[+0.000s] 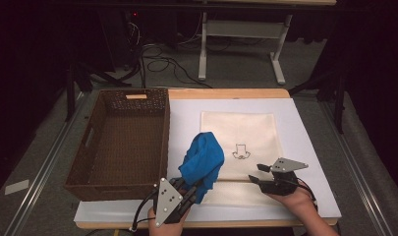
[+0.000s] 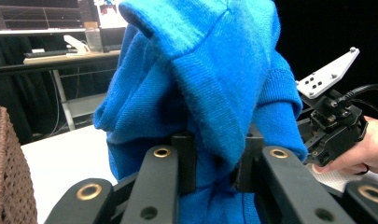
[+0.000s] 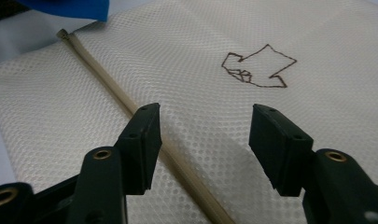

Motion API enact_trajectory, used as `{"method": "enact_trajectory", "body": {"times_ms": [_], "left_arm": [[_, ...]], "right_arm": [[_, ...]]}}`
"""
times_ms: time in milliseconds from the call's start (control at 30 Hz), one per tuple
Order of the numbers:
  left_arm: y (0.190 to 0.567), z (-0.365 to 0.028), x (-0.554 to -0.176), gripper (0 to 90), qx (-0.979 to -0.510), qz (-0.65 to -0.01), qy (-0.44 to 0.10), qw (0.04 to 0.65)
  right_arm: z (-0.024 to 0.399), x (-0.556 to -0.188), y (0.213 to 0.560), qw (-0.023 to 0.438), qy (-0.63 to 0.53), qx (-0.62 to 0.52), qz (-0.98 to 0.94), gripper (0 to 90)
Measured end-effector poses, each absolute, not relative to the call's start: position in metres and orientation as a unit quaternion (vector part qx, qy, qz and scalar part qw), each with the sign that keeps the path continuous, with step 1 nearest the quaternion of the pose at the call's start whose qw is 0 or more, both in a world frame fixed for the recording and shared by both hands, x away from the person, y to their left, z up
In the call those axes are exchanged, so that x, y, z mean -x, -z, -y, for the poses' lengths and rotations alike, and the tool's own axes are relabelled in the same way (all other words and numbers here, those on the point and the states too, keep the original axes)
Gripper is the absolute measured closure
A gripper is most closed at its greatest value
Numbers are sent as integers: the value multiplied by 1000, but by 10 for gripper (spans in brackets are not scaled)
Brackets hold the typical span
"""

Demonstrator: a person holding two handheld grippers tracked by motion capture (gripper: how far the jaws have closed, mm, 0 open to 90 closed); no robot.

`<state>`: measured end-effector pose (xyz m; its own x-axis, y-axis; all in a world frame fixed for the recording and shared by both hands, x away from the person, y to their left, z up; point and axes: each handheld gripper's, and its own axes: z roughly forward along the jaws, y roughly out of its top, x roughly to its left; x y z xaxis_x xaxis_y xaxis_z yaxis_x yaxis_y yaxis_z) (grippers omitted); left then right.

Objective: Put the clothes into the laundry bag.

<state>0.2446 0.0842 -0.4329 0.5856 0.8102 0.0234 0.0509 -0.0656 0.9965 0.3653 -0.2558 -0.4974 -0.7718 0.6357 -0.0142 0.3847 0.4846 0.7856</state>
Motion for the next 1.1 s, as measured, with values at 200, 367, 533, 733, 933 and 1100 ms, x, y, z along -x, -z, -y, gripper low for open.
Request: {"method": "enact_trajectory", "body": {"times_ms": [200, 367, 533, 733, 933, 1100], "left_arm": [[433, -85, -240, 753, -660, -328, -320, 596], [434, -87, -239, 753, -658, -333, -322, 594], [435, -88, -239, 753, -658, -338, -322, 591], [434, -90, -239, 752, -655, -341, -317, 595], [435, -90, -240, 752, -653, -347, -315, 596], [436, -90, -241, 752, -656, -345, -313, 593]], "right_arm": [[246, -370, 505, 131, -379, -289, -869, 541], [245, -374, 507, 134, -369, -297, -871, 650], [249, -379, 508, 135, -355, -301, -875, 712], [261, -376, 507, 116, -352, -286, -884, 668], [257, -375, 511, 119, -357, -282, -883, 631], [256, -375, 511, 130, -354, -283, -882, 751]]}}
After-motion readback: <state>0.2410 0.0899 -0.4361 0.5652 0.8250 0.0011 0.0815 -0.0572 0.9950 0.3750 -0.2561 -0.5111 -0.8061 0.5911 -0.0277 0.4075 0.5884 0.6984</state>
